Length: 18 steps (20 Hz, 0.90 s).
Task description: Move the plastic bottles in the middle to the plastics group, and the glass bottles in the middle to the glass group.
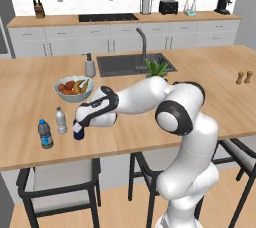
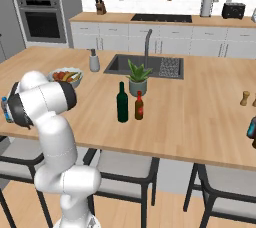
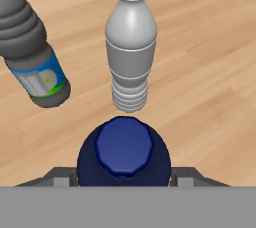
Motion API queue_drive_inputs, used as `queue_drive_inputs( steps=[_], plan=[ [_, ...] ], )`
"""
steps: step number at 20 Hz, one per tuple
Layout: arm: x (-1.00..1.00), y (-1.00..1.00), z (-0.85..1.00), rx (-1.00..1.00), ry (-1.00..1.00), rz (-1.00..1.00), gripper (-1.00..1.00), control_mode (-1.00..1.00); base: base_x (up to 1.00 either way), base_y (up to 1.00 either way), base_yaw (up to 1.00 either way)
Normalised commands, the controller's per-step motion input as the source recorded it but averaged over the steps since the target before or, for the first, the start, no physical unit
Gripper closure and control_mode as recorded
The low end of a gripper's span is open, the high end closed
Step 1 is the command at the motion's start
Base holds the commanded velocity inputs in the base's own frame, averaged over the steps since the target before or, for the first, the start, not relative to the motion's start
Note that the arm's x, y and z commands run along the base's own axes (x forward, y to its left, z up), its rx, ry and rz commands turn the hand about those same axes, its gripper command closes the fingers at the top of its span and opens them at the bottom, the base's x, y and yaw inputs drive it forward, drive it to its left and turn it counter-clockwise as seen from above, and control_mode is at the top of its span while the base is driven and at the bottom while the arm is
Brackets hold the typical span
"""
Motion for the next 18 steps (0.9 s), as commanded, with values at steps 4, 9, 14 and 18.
queue_drive_inputs(
  steps=[4, 9, 14, 18],
  plan=[
    [0.02, 0.1, 0.0, 0.0, 0.0, 0.0, 1.0, -1.0, 0.0, 0.0, 0.0],
    [0.11, 0.26, 0.0, 0.0, 0.0, 0.0, 1.0, -1.0, 0.0, 0.0, 0.0],
    [0.0, 0.08, 0.0, 0.0, 0.01, 0.0, -1.0, -1.0, 0.0, 0.0, 0.0],
    [0.0, 0.0, 0.01, 0.0, 0.0, 0.0, -1.0, -1.0, 0.0, 0.0, 0.0]
  ],
)
